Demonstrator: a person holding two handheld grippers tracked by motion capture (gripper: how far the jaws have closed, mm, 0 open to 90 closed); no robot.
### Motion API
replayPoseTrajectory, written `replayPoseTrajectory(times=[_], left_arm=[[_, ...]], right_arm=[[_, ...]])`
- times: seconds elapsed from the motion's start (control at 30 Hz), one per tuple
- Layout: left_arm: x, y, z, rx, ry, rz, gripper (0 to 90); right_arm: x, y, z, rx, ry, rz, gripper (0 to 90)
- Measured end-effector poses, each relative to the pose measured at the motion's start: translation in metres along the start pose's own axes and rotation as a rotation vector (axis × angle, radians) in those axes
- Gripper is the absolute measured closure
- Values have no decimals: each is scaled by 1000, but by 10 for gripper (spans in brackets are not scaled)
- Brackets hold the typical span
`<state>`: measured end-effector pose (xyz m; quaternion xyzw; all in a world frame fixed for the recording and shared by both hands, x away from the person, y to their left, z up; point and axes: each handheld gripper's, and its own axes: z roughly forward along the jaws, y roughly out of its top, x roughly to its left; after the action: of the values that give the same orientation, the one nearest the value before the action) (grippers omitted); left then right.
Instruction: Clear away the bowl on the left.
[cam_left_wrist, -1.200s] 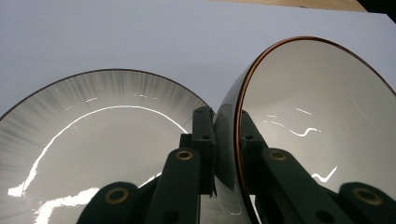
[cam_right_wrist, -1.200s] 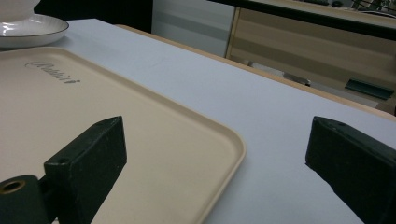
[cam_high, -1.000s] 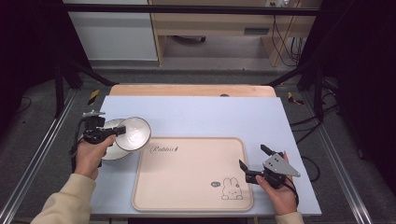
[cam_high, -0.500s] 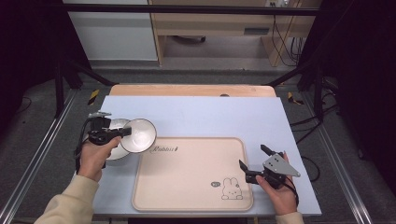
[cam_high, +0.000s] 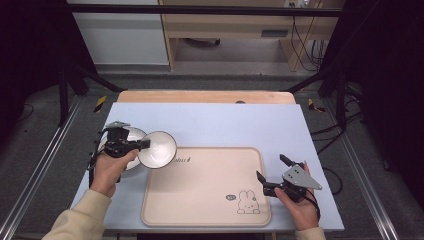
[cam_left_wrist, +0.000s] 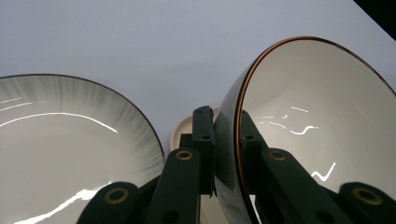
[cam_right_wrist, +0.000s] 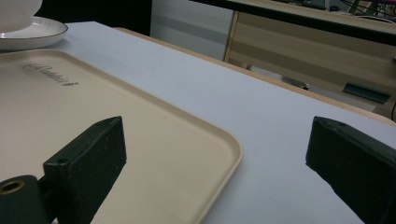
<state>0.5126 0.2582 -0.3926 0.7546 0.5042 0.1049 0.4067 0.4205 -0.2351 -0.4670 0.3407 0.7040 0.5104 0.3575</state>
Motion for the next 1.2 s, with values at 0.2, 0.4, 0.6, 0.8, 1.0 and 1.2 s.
replayPoseTrajectory(times=[0.2, 0.4, 0.6, 0.8, 1.0, 1.2], left_arm=[[-14, 1, 6, 13, -14, 35, 820], [-27, 2, 10, 19, -44, 55, 820], [-38, -1, 19, 27, -57, 68, 820], [-49, -6, 29, 46, -84, 69, 820], [-60, -9, 33, 71, -104, 100, 820], [-66, -14, 36, 90, -122, 111, 820]], right_arm=[[0, 0, 0, -2, 1, -2, 51], [-1, 0, -1, -2, 0, -1, 51], [-1, 0, -1, -6, 3, 0, 51], [-2, 2, -1, -23, 10, 3, 38], [0, 1, 0, -10, 2, 12, 35], [-1, 1, 0, -7, 3, 12, 36]])
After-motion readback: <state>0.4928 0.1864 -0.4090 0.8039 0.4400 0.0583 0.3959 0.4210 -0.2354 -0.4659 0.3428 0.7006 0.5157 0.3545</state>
